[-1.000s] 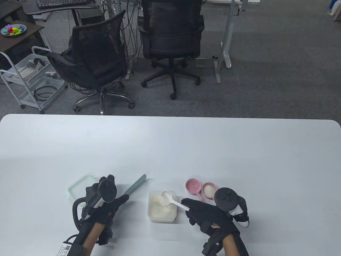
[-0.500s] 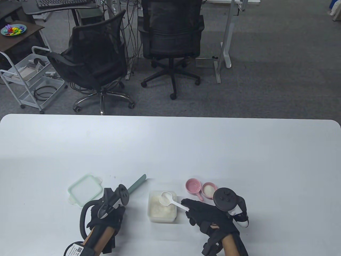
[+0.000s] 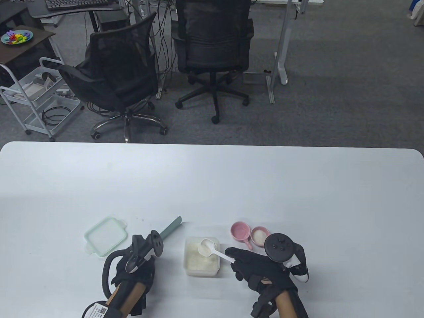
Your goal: Scoop white sugar with coffee spoon and level it off using dessert spatula
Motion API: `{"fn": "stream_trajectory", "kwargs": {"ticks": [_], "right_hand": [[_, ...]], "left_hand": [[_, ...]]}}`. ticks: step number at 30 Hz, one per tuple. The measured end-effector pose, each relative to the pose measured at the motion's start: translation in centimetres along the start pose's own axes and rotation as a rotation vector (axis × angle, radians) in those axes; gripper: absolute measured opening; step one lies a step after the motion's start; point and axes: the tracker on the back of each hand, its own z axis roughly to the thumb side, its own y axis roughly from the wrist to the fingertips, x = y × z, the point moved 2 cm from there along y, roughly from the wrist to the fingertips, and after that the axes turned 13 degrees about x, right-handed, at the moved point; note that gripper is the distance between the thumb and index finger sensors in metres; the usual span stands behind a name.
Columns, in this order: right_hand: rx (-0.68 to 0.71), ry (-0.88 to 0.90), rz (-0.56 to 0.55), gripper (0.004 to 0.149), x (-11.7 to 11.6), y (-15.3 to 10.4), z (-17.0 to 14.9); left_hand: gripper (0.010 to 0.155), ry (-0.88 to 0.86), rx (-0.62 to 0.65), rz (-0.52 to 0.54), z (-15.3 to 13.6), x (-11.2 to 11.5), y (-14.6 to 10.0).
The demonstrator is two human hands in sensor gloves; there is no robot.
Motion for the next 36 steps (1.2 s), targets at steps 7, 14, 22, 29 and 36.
{"fn": "stream_trajectory", "kwargs": {"ticks": [7, 14, 22, 29, 36], "right_hand": [[-0.002, 0.0, 0.001, 0.05, 0.0, 0.0, 0.0], [0.008, 0.016, -0.016, 0.05, 0.3, -0.2, 0.1], [0.034, 0.073, -0.059, 0.05, 1.0, -0.3, -0.1], [0.026, 0.098, -0.06, 0.05, 0.9, -0.2, -0.5], [0.024, 0.1, -0.042, 0.05, 0.8, -0.2, -0.5]], "left_hand": [[0.052, 0.006, 0.002, 0.001, 0.0, 0.0, 0.0], [0.052, -0.142, 0.102, 0.057, -0.9, -1.2, -0.3], [0.051, -0.43, 0.361, 0.2, -0.7, -4.6, -3.8], [0.051, -0.24, 0.49, 0.243, 4.3, -4.2, -6.8], [0.052, -0.212, 0.532, 0.182, 6.1, -3.0, -6.8]]}}
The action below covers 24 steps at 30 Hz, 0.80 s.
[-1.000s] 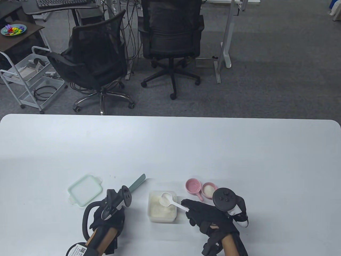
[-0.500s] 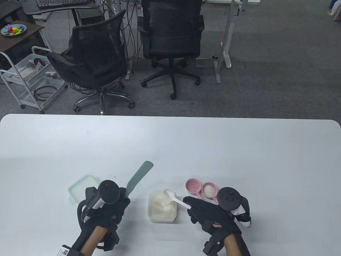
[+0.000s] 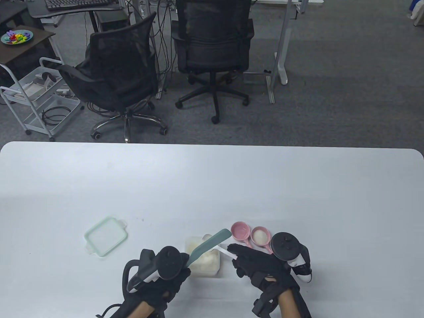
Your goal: Scoop white sugar with coffee spoon and level it off using dessert spatula
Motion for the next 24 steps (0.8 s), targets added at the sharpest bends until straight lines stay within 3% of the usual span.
{"fn": "stream_trajectory", "kwargs": {"ticks": [24], "right_hand": [[0.014, 0.075, 0.022, 0.05, -0.07, 0.01, 0.01]], "left_hand": [[0.052, -0.034, -0.043, -0.07, -0.52, 0.58, 0.31]]}}
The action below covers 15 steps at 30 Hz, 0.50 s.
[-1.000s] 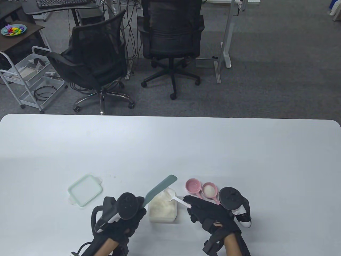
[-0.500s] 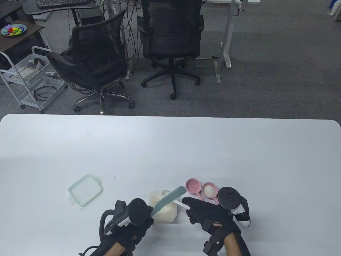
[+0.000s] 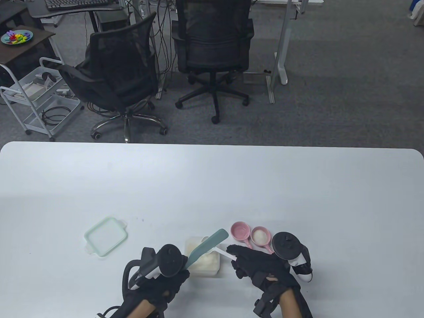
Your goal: Scoop white sugar with coffee spoon and level it off using dessert spatula
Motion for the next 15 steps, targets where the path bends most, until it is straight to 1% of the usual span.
{"fn": "stream_trajectory", "kwargs": {"ticks": [15], "right_hand": [[-0.004, -0.023, -0.004, 0.05, 0.2, -0.1, 0.0]], "left_hand": [[0.052, 0.011, -0.052, -0.005, -1.4, -0.1, 0.4]]}}
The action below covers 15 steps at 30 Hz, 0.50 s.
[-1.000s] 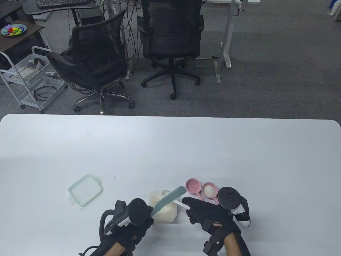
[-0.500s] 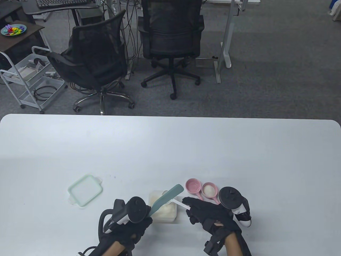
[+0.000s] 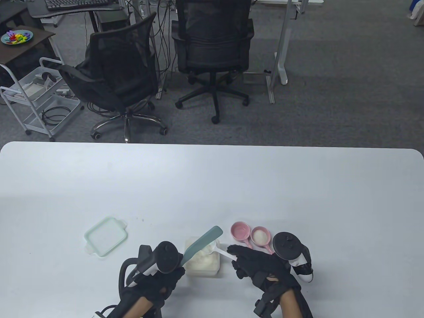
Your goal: Scoop white sugar with coffee spoon and level it off using dessert spatula
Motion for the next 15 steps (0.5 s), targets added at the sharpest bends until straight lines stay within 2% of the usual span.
{"fn": "stream_trajectory", "kwargs": {"ticks": [15], "right_hand": [[-0.015, -0.004, -0.004, 0.05, 0.07, -0.11, -0.08]], "left_hand": [[0.052, 0.01, -0.029, -0.003, -0.55, -0.19, 0.02]]}}
